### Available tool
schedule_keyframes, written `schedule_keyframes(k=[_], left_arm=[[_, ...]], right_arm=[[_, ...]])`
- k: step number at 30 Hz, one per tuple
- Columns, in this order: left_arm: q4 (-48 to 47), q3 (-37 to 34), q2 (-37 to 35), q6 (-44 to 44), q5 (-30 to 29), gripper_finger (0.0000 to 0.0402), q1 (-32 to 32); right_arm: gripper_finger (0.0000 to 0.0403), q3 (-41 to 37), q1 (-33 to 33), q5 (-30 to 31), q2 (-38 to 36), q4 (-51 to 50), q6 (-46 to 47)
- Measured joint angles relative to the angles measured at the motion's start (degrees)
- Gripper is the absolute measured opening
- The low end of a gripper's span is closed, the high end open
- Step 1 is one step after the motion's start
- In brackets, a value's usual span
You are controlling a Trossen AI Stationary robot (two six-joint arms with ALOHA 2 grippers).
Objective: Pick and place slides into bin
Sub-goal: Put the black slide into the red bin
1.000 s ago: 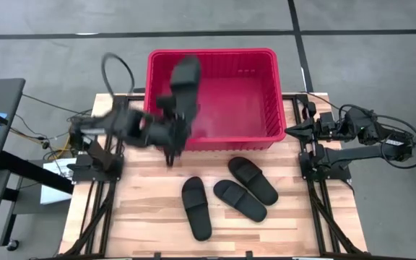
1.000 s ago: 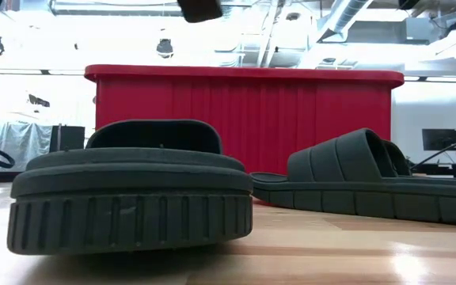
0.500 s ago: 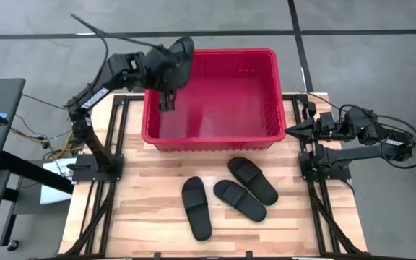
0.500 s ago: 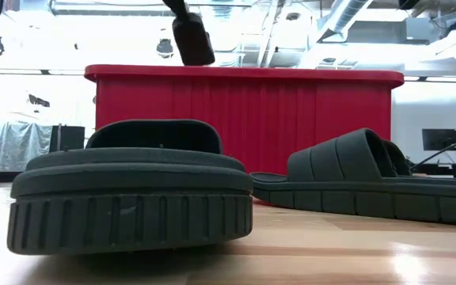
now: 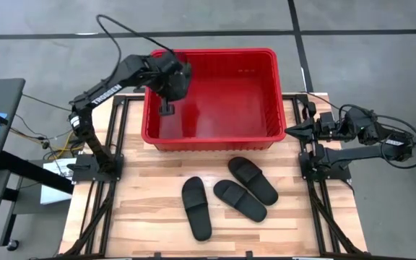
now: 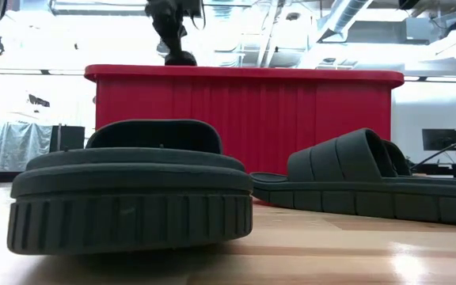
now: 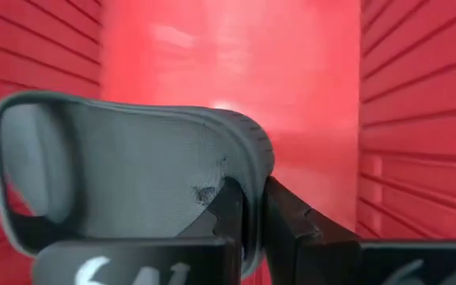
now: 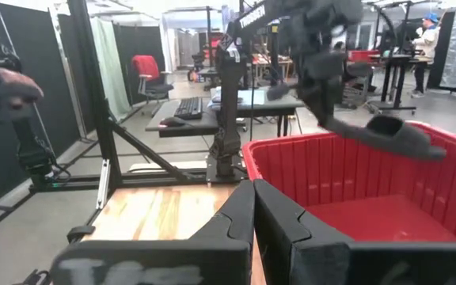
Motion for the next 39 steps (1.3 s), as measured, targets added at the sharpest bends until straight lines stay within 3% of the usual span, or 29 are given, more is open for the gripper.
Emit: schedule_keyframes(k=[9,23,39], left_arm=[[11.6,-14.03,0.0,0.02,1.66,0.0011,2.07],[22.56,-28.75,-0.03,3.41,2.78,0.0009,5.89],[28.6,-37.28,-0.02,5.75,2.72,0.0009,6.48]], right_arm=[[0.0,0.0,0.0,0.0,0.0,0.0,-0.02],[0.0,0.0,0.0,0.0,0.0,0.0,0.0],[0.0,0.0,0.02,0.0,0.0,0.0,0.0]])
